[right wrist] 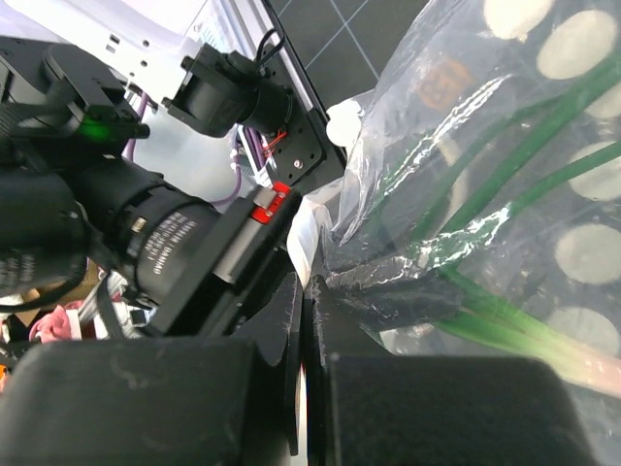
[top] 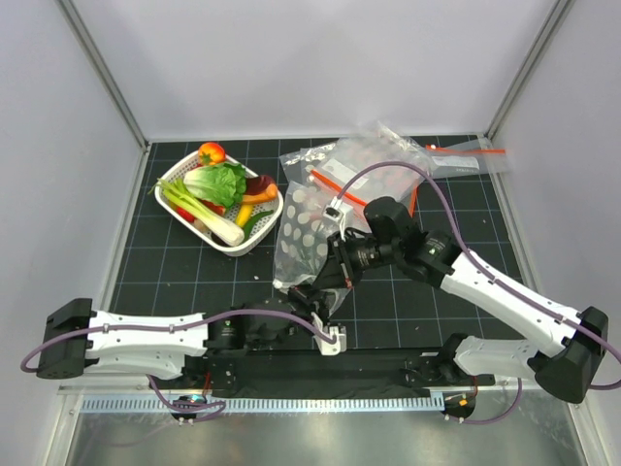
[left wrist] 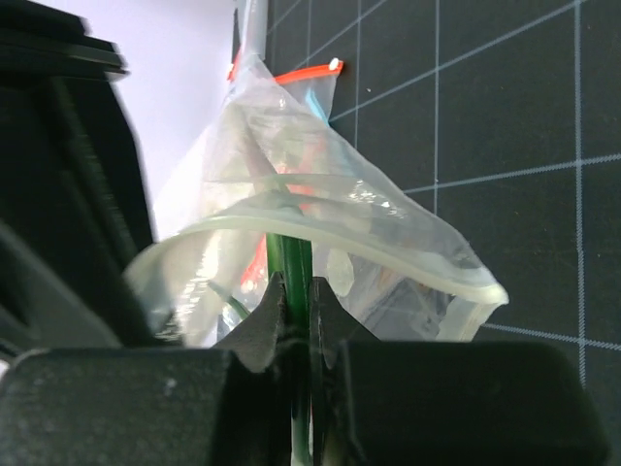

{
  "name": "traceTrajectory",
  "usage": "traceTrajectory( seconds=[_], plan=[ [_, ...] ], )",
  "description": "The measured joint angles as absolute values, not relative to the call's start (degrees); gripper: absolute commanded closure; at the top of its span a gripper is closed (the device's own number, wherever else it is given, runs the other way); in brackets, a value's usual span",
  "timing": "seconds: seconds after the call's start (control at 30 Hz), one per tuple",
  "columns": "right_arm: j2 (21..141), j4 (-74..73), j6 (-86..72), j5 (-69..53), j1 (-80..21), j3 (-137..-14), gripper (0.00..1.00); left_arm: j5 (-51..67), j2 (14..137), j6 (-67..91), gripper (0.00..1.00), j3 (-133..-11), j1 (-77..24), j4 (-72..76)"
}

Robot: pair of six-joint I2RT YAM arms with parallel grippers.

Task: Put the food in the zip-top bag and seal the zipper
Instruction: Place the fake vegetable in the zipper food storage bag.

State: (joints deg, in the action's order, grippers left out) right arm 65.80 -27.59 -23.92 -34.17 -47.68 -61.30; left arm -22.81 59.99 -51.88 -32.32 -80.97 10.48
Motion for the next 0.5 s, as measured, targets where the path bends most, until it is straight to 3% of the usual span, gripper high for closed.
traceTrajectory(
  seconds=[0.27,0.33,0.4,0.5],
  plan=[
    [66.3,-27.3,-24.2,-33.3,-49.0,-61.3,0.99,-20.6,58.5,-52.5,0.91,-29.3,-80.3,14.6],
    [66.3,-26.6,-24.6,-33.0,-49.0,-61.3,0.99,-18.5,58.9,-51.7,0.79,-29.2,-78.7,14.6],
    [66.4,-26.1,-25.0,-32.9,-49.0,-61.3,0.99,-17.6,59.9,-50.7,0.53,-29.2,-77.3,15.2],
    [67.0,-25.3,-25.6,-31.9,-48.9,-61.3,0.99,-16.6,61.3,-48.9,0.37,-29.1,-76.3,16.0]
  ],
)
